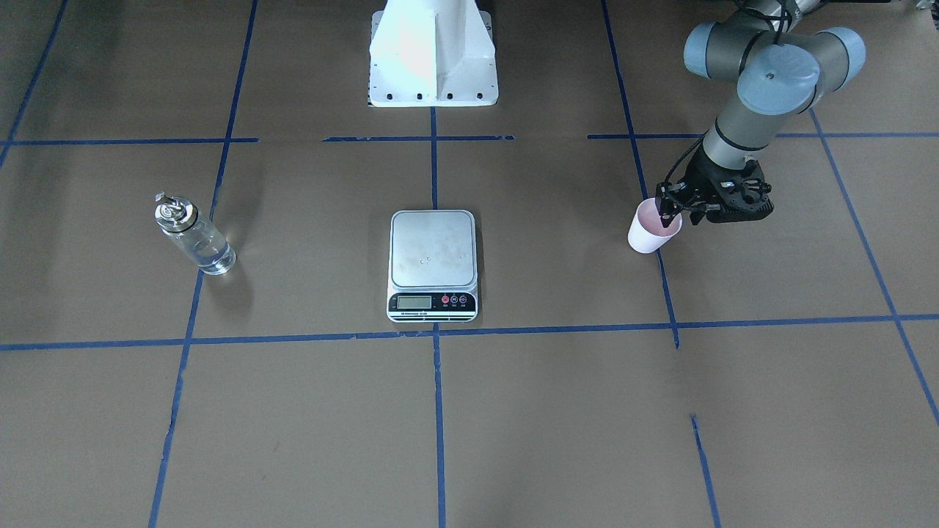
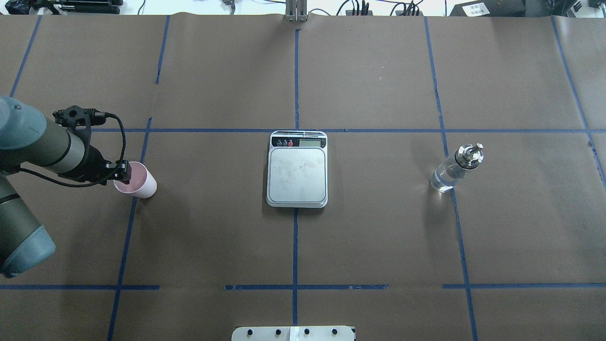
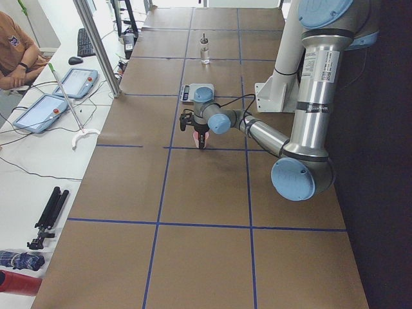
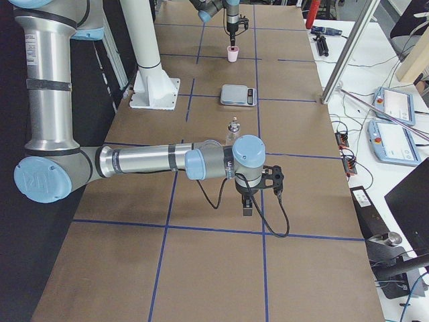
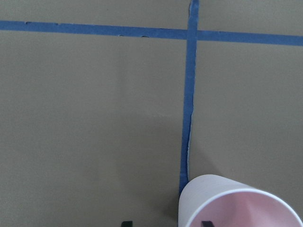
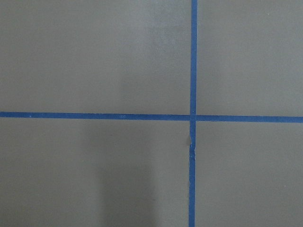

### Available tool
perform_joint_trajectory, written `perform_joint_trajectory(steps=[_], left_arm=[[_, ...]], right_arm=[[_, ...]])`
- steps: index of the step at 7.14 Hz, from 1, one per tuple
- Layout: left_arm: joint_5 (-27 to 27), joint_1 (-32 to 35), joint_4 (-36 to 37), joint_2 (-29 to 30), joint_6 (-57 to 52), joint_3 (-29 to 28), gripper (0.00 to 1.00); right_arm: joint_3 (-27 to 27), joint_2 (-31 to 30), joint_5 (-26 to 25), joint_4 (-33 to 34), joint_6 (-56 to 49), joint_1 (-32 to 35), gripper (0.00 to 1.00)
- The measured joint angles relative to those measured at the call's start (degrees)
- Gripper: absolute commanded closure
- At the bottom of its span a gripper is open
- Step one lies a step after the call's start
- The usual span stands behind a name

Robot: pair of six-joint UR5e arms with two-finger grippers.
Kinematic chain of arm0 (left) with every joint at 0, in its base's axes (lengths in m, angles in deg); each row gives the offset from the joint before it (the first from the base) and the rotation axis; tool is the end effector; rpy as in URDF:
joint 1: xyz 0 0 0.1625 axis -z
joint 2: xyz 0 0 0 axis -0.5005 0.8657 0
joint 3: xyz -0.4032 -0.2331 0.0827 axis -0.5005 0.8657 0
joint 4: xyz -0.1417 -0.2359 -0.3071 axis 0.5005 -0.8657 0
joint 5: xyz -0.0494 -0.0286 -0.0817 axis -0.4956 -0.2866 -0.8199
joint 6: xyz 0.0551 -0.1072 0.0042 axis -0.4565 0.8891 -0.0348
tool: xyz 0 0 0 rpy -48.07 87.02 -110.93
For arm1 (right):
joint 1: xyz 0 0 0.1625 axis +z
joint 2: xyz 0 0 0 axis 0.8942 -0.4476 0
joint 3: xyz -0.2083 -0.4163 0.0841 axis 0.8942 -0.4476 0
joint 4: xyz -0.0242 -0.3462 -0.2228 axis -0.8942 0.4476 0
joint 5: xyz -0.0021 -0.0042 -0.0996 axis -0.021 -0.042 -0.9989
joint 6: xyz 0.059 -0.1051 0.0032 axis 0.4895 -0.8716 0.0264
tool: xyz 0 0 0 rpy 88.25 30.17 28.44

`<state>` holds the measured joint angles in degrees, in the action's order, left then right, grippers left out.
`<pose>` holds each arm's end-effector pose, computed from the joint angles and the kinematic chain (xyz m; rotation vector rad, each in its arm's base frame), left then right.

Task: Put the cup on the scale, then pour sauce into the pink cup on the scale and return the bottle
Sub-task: 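Close the left gripper around the pink cup's rim, then carry the pink cup with the left gripper onto the scale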

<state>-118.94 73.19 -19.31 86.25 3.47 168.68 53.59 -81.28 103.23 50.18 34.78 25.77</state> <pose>0.3508 -0.4405 0.5015 0.0521 0.7940 -0.0790 0.0377 -0.4870 0.6512 0.0999 -0.8329 0.0305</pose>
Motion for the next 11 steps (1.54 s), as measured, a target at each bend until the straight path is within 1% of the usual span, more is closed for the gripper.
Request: perform_joint_trajectory(steps=[1, 2, 3, 6, 7, 8, 9, 10, 11], left_arm=[[0.00, -0.39, 0.00, 0.01, 0.02, -0.04, 0.52], [0.01, -0.93, 0.03, 0.04, 0.10, 0.10, 0.72], [-0.01, -1.24, 0.04, 0.05, 0.17, 0.46, 1.00], [0.05, -1.36, 0.11, -0.22, 0.04, 0.99, 1.00], [-0.08, -1.20, 0.57, -0.43, 0.05, 1.97, 1.00], [-0.35, -0.92, 4.00, -0.41, 0.00, 5.29, 1.00], [-0.45, -0.67, 10.78, 0.41, -0.39, 9.90, 1.00], [-0.51, -0.33, 18.12, 2.78, -0.93, 13.81, 1.00], [-0.78, 0.17, 23.82, 6.77, -0.94, 15.74, 1.00]], right_arm=[[-0.02, 0.10, -0.04, 0.00, -0.02, 0.02, 0.00], [-0.05, 0.22, -0.06, -0.01, 0.00, 0.03, 0.00], [-0.08, 0.37, -0.06, 0.00, 0.01, 0.03, 0.00], [-0.12, 0.47, -0.07, 0.10, 0.02, 0.03, 0.00], [-0.11, 0.47, -0.05, 0.11, 0.04, 0.03, 0.00], [-0.07, 0.46, -0.02, 0.11, 0.06, 0.07, 0.00], [-0.04, 0.42, 0.03, 0.13, 0.04, 0.09, 0.00], [-0.05, 0.40, 0.13, 0.17, 0.04, 0.10, 0.00], [-0.08, 0.37, 0.28, 0.17, 0.06, 0.20, 0.00]])
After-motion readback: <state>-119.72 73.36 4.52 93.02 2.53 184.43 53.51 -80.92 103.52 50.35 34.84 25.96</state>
